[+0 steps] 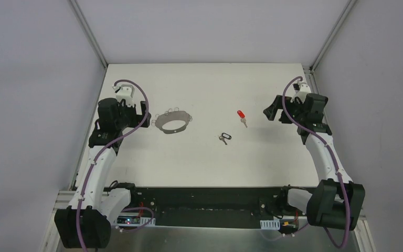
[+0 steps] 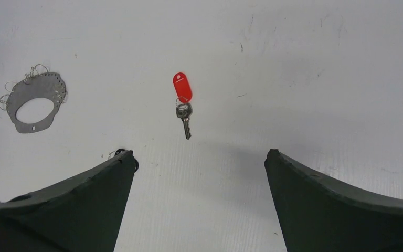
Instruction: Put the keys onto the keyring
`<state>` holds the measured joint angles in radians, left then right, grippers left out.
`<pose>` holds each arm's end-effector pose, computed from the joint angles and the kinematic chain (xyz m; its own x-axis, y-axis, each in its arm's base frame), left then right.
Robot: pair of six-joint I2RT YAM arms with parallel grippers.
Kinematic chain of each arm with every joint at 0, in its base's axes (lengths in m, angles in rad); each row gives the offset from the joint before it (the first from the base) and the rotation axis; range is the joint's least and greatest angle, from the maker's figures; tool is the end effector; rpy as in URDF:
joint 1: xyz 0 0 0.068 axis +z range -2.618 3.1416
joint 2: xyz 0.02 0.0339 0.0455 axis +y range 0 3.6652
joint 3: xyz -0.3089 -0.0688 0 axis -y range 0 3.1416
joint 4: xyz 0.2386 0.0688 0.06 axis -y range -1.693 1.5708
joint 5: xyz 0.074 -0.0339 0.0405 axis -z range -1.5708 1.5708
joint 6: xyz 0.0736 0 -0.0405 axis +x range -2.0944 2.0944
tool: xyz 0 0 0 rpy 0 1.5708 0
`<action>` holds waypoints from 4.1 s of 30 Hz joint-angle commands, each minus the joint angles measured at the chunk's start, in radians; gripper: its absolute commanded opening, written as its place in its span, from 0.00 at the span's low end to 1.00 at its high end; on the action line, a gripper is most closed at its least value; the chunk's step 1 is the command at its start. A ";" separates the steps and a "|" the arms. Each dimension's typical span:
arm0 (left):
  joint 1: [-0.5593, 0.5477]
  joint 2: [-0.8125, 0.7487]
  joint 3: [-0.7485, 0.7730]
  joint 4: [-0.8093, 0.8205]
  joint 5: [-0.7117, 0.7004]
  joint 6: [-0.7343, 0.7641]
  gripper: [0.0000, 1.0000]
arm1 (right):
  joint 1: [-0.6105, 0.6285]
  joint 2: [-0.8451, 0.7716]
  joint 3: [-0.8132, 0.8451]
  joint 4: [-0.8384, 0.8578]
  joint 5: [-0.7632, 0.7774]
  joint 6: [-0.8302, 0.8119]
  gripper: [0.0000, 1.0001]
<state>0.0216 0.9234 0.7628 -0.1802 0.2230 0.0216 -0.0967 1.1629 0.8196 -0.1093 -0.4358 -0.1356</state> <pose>0.2165 -0.0116 0.3322 -0.3300 0.0139 -0.9439 0.1945 0.9794 -0.0535 0.2706 0.0050 0.3117 -0.3920 -0.0851 -0.9160 -0.3465 0.9360 0.0613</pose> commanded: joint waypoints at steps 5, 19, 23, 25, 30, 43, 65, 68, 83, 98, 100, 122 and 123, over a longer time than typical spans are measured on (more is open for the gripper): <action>0.009 0.001 0.055 -0.024 0.043 0.043 1.00 | -0.006 -0.043 0.000 0.014 -0.025 -0.022 0.98; -0.184 0.233 0.250 -0.264 -0.012 0.213 1.00 | 0.175 0.015 0.067 -0.053 0.099 -0.110 0.98; -0.250 0.402 0.358 -0.316 -0.062 0.234 1.00 | 0.183 0.032 0.043 -0.035 0.015 -0.093 0.98; -0.267 0.490 0.417 -0.334 -0.065 0.208 0.98 | 0.183 0.036 0.029 -0.035 0.002 -0.105 0.98; -0.303 0.716 0.588 -0.401 -0.042 0.140 0.86 | 0.180 0.039 0.004 -0.033 0.019 -0.122 0.98; -0.446 1.059 0.897 -0.469 0.010 0.103 0.61 | 0.121 0.087 0.002 -0.041 -0.019 -0.118 0.98; -0.327 1.007 0.871 -0.582 -0.088 0.018 0.49 | 0.101 0.107 -0.001 -0.049 -0.054 -0.123 0.98; -0.272 0.968 0.834 -0.630 -0.108 0.034 0.49 | 0.100 0.103 -0.004 -0.050 -0.055 -0.129 0.98; -0.149 1.009 0.775 -0.740 -0.153 0.145 0.43 | 0.100 0.111 0.000 -0.056 -0.075 -0.131 0.98; -0.139 1.148 0.895 -0.756 -0.134 0.150 0.38 | 0.080 0.119 -0.005 -0.058 -0.092 -0.121 0.98; -0.138 1.153 0.907 -0.756 -0.136 0.147 0.38 | 0.078 0.126 -0.003 -0.058 -0.097 -0.119 0.98; -0.357 1.137 0.982 -0.643 0.047 0.168 0.46 | 0.074 0.154 0.010 -0.066 -0.114 -0.122 0.98; -0.369 1.147 0.991 -0.641 0.049 0.175 0.47 | 0.074 0.153 0.010 -0.066 -0.115 -0.123 0.98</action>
<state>-0.2893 2.0594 1.6882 -0.8314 0.2359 0.1505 -0.0166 1.3426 0.8200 -0.1738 -0.5289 -0.2474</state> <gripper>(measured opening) 0.450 0.983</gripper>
